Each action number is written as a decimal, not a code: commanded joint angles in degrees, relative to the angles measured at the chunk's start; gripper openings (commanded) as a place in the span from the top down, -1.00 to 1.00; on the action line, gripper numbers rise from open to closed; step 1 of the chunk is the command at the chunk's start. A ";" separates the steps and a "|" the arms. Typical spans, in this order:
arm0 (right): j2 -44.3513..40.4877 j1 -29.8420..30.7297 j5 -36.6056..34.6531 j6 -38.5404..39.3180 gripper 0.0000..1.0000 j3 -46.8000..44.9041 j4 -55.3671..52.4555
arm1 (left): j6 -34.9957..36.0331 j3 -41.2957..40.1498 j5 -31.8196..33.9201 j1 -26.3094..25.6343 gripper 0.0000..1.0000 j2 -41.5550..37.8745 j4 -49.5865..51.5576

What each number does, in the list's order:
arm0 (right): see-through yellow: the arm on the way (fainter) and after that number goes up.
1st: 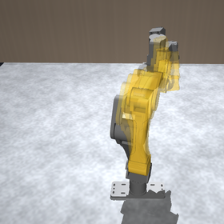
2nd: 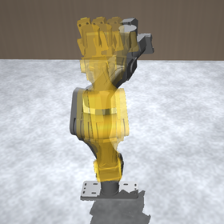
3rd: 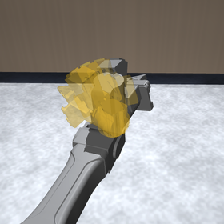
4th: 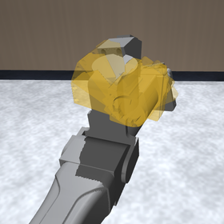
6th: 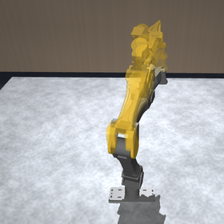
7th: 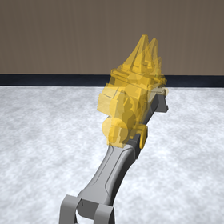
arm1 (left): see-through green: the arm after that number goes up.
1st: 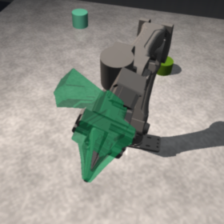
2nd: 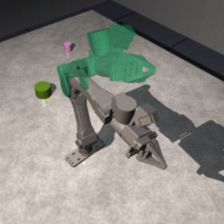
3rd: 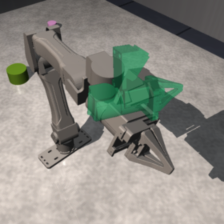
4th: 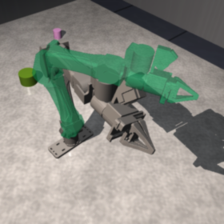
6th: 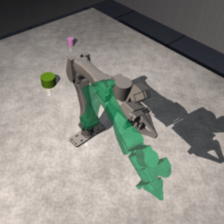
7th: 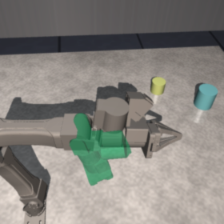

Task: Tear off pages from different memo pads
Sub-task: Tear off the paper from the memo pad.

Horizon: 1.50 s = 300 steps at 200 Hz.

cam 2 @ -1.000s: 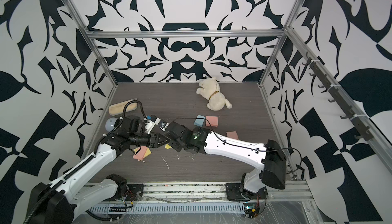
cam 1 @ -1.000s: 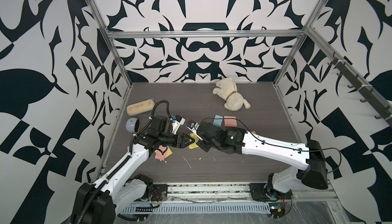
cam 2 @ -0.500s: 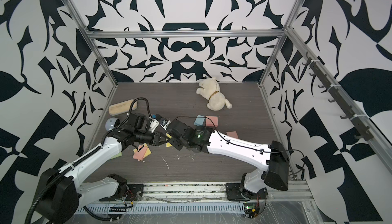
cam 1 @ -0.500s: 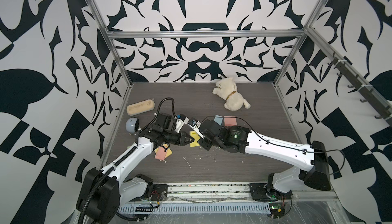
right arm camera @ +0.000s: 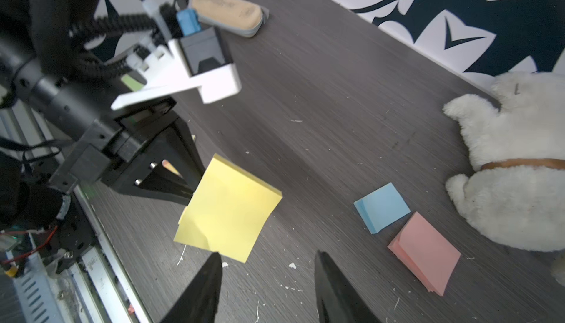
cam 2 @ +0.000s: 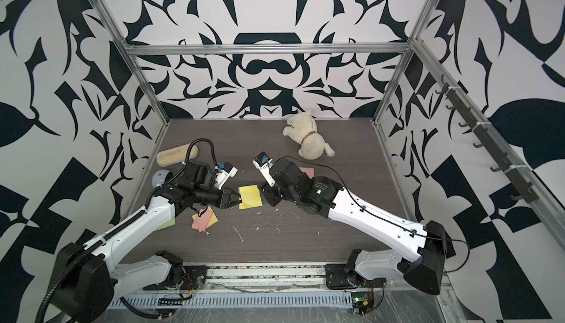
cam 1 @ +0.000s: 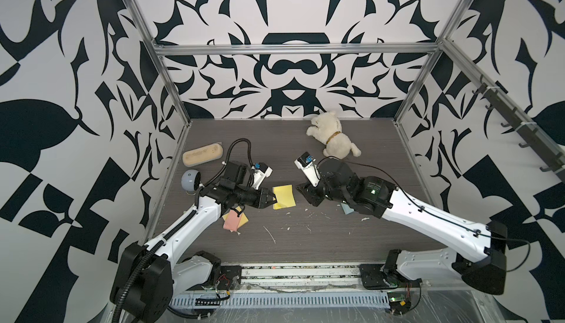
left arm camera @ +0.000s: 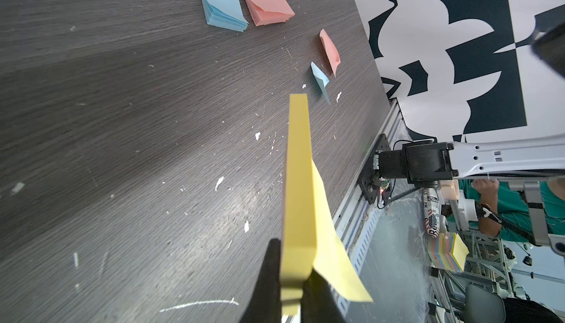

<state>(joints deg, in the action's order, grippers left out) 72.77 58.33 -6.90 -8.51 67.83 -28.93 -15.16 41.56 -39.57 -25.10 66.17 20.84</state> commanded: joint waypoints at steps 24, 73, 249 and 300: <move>7.75 9.38 -7.74 4.66 -0.15 0.83 -0.52 | 0.39 2.42 0.64 0.09 1.00 1.38 1.55; 13.06 11.72 -14.33 4.84 -0.06 3.39 1.11 | -0.05 2.39 -0.15 0.08 1.00 1.86 1.79; 13.38 7.20 -19.48 -1.24 1.00 1.91 5.00 | -1.45 1.02 -0.33 0.67 1.00 2.08 1.59; 0.54 -9.70 -13.71 -7.63 1.00 -8.61 3.26 | -4.21 0.24 -1.35 1.45 1.00 3.48 -0.41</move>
<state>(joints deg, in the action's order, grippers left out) 80.20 55.90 -21.74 -11.38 63.24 -23.29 -17.41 42.48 -40.27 -24.32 69.19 21.26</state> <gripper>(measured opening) 0.046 0.100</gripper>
